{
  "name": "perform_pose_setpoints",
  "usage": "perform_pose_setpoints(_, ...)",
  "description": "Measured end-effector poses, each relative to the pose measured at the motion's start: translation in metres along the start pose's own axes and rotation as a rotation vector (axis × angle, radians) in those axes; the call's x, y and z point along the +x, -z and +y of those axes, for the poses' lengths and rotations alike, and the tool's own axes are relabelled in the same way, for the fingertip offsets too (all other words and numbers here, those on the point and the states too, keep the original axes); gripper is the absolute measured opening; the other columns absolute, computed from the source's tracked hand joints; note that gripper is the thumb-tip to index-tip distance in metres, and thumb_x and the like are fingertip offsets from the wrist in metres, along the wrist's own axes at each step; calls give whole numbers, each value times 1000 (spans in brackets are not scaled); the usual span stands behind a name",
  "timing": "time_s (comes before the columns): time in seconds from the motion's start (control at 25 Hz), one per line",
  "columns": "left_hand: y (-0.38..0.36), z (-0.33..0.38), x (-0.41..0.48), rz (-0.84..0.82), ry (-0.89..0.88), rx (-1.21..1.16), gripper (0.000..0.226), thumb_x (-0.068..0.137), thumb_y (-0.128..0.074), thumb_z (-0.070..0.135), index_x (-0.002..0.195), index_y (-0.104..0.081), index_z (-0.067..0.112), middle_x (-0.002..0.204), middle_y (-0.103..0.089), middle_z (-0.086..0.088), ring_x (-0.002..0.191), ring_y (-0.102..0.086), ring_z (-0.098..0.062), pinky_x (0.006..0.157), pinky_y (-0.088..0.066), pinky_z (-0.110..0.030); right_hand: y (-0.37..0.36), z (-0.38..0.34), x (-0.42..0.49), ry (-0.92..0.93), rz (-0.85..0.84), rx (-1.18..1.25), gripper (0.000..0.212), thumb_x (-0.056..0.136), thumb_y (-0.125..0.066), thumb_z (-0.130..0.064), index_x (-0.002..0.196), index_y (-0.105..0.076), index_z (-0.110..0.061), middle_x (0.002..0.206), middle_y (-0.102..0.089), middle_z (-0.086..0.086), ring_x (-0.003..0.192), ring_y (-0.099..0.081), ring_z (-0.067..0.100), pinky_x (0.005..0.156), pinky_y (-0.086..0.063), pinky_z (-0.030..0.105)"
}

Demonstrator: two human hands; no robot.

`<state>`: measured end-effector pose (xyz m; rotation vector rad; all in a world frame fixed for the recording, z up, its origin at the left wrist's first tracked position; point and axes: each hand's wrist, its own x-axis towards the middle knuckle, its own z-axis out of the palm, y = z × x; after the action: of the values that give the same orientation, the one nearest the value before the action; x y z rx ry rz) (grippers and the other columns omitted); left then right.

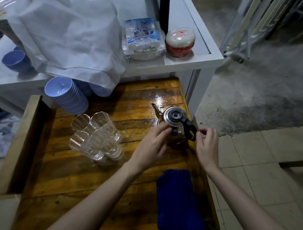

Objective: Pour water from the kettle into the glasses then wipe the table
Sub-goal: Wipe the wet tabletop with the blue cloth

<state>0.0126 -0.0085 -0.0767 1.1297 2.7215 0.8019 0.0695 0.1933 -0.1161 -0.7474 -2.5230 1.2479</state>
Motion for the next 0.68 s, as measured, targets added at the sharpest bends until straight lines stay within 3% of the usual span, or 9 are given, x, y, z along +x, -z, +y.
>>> perform_pose_setpoints(0.08,-17,-8,-61,47,92,-59,45,94,-54,11,138,-49,13,150,-39,-3,142,-31,-10,116,-32,-30,3,15,-44,97,-90,-119,20,97,-53,-20,112,-57,-8,109,-51,4,98,-48,16,86,-46,33)
perform_pose_setpoints(0.16,-35,-22,-122,35,201,-43,41,95,-53,14,135,-50,17,149,-40,2,140,-27,-2,115,-35,-32,-4,37,-87,234,-280,-331,27,94,-57,-24,119,-57,-12,121,-54,4,108,-52,17,97,-46,30)
perform_pose_setpoints(0.2,-43,-29,-151,33,264,-23,41,95,-53,15,136,-50,18,149,-39,4,139,-25,-1,115,-35,-34,-11,47,-107,268,-382,-419,37,94,-56,-28,128,-54,-14,133,-51,4,121,-50,18,106,-40,29)
perform_pose_setpoints(0.28,-52,-45,-198,45,407,-11,44,95,-54,15,138,-48,19,151,-35,6,141,-23,-6,116,-33,-41,-25,64,-136,287,-520,-557,60,97,-47,-42,149,-34,-15,159,-26,6,146,-25,22,119,-17,31)
perform_pose_setpoints(0.4,-50,-66,-251,77,573,-8,49,96,-54,17,143,-41,15,155,-27,6,145,-19,-10,118,-27,-45,-46,78,-161,333,-528,-725,78,97,-22,-61,156,-11,-12,164,0,13,152,3,25,122,0,43)
perform_pose_setpoints(0.52,-37,-89,-300,101,714,26,52,98,-47,25,147,-36,11,159,-24,-3,148,-15,-14,120,-21,-48,-56,81,-166,281,-489,-788,85,92,-8,-70,157,-3,-14,164,5,15,152,9,25,120,1,50)
perform_pose_setpoints(0.68,-14,-127,-368,129,809,82,55,99,-36,36,147,-34,8,159,-24,-8,149,-15,-20,122,-14,-46,-75,71,-173,216,-369,-817,87,90,-11,-73,157,-7,-18,165,1,16,152,4,29,121,-1,56)
